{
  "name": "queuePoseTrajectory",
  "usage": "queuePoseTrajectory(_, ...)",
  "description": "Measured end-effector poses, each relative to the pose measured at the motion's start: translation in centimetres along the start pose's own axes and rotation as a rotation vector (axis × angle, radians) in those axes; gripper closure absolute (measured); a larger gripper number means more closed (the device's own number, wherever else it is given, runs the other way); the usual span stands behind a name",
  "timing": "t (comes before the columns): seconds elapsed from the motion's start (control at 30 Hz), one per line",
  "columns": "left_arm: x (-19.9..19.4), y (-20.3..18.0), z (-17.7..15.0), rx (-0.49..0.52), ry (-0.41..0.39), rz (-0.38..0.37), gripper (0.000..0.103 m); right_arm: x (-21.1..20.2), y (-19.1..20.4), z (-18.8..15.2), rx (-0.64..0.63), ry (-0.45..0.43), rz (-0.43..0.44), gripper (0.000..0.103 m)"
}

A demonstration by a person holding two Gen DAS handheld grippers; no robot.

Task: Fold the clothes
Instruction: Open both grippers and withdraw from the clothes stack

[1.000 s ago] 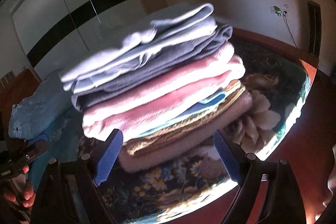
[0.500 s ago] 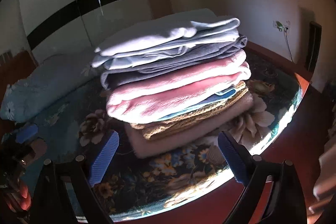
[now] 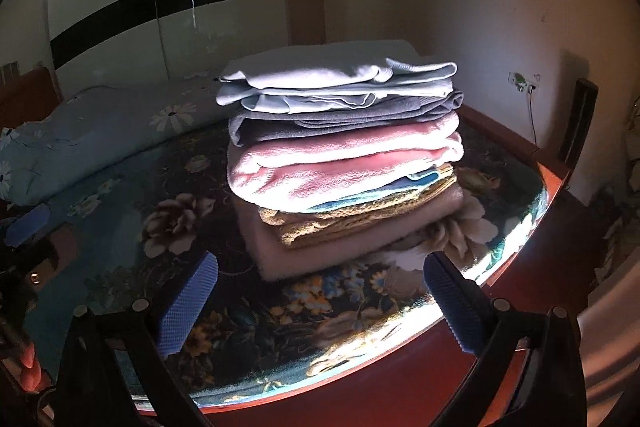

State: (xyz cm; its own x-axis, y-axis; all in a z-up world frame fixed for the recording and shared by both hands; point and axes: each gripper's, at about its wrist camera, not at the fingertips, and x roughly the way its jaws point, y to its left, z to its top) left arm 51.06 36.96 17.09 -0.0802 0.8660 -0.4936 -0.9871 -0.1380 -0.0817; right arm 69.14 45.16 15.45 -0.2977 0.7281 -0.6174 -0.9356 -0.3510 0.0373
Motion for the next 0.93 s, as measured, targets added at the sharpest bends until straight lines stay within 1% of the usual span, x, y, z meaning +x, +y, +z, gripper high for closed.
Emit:
queuePoseTrajectory(0.1,0.1,-0.6,-0.8,0.012,0.013,0.022,0.0,-0.6,0.4,-0.4,-0.01,-0.003,-0.002,0.0)
queuePoseTrajectory(0.3,0.3,-1.3,-1.9,0.027,0.042,0.033,0.0,-1.2,0.8,-1.3,-0.025,0.007,-0.032,0.0)
queuePoseTrajectory(0.43,0.3,-1.8,-2.2,0.044,0.051,0.027,0.0,-1.4,0.3,-1.6,-0.023,0.018,-0.042,0.0)
queuePoseTrajectory(0.7,0.0,-2.6,-2.4,0.055,0.045,0.006,0.0,-1.7,-0.4,-2.0,-0.006,0.028,-0.041,0.0)
queuePoseTrajectory(0.93,-0.1,-2.5,-2.4,0.047,0.044,0.004,0.0,-1.8,-0.4,-2.1,-0.008,0.031,-0.035,0.0)
